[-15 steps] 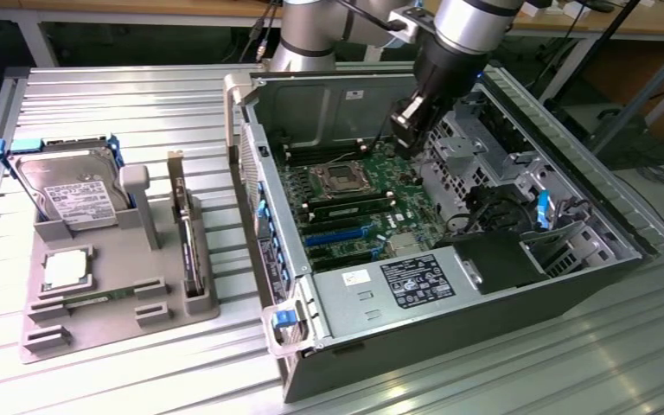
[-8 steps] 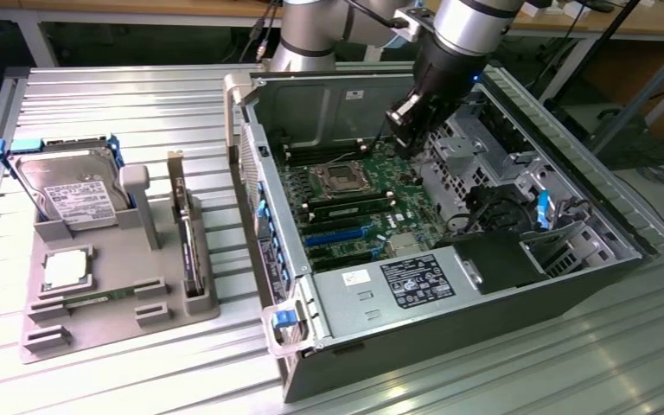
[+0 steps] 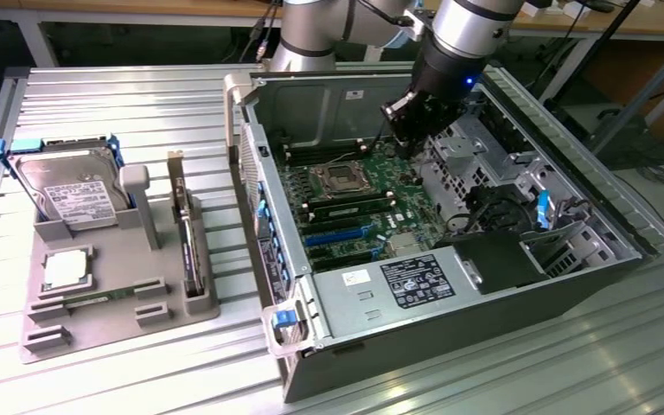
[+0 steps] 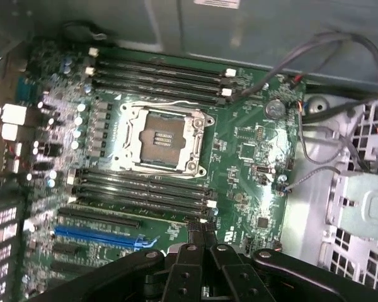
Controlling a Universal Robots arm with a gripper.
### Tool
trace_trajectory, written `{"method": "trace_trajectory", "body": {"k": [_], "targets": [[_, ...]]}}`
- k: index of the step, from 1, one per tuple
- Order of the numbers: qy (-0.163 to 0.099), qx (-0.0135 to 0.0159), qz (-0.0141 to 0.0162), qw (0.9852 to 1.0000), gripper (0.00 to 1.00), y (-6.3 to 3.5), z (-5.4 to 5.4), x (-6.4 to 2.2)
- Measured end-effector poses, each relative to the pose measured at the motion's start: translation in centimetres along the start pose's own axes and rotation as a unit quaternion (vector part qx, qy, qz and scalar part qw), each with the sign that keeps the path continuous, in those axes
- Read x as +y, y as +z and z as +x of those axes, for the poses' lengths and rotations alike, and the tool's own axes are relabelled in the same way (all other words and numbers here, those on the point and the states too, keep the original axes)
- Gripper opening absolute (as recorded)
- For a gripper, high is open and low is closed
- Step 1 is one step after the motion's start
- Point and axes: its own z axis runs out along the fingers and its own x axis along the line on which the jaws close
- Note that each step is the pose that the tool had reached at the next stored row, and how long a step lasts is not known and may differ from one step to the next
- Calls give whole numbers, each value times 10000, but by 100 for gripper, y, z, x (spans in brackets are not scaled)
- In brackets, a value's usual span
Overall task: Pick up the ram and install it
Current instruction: 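Press down the ram until it locks into place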
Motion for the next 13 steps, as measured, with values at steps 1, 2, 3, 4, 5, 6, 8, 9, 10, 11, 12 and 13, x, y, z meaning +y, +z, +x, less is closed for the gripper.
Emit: {"method": "trace_trajectory", "body": {"k": [1, 2, 3, 4, 5, 6, 8, 9, 10, 11, 12, 13], "targets": [[130, -7, -3, 9999, 10, 3, 0, 0], [236, -12, -4, 9997, 10, 5, 0, 0], [391, -20, -8, 9992, 10, 9, 0, 0], [509, -27, -10, 9987, 10, 10, 0, -1], [596, -31, -11, 9982, 10, 11, 0, 0], [679, -35, -13, 9977, 10, 12, 0, 0], [733, -38, -15, 9973, 10, 13, 0, 0], [733, -38, -15, 9973, 10, 13, 0, 0], [733, -38, -15, 9973, 10, 13, 0, -1], [733, -38, -14, 9973, 10, 13, 0, -1], [733, -38, -14, 9973, 10, 13, 0, -1], [733, -38, -14, 9973, 10, 13, 0, -1]]}}
